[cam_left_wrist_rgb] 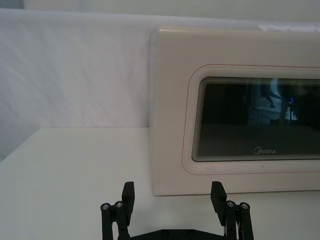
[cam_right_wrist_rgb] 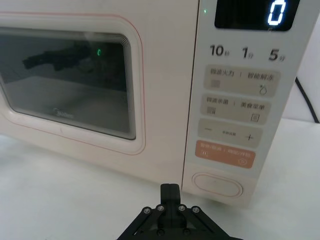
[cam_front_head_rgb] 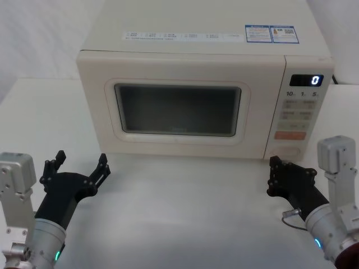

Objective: Press the button to open the microwave door with one hand; close the microwave door with the other hand.

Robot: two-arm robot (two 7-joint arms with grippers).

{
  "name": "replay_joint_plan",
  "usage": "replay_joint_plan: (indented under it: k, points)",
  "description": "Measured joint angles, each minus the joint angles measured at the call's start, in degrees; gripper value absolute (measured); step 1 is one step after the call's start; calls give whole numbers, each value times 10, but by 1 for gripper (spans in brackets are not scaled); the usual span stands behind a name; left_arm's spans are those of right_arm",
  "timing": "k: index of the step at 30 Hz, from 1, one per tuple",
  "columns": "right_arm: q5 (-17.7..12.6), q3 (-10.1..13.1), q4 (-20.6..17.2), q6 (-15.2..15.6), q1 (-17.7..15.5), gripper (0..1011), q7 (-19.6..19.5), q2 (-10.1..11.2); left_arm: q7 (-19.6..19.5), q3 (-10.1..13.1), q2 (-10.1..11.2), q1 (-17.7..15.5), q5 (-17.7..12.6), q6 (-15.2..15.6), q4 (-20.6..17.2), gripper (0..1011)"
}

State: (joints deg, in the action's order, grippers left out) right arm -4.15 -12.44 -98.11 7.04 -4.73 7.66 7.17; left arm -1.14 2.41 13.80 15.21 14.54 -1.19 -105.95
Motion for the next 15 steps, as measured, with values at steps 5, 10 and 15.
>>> replay_joint_plan:
  k: [5, 10, 15]
  points:
    - [-1, 2, 22, 6, 14, 0, -1, -9, 0, 0, 0, 0, 0, 0, 0, 1001]
    - [-4, 7, 39, 6, 24, 0, -5, -18, 0, 0, 0, 0, 0, 0, 0, 1001]
    - [-16, 16, 56, 5, 32, 0, -7, -27, 0, 0, 0, 0, 0, 0, 0, 1001]
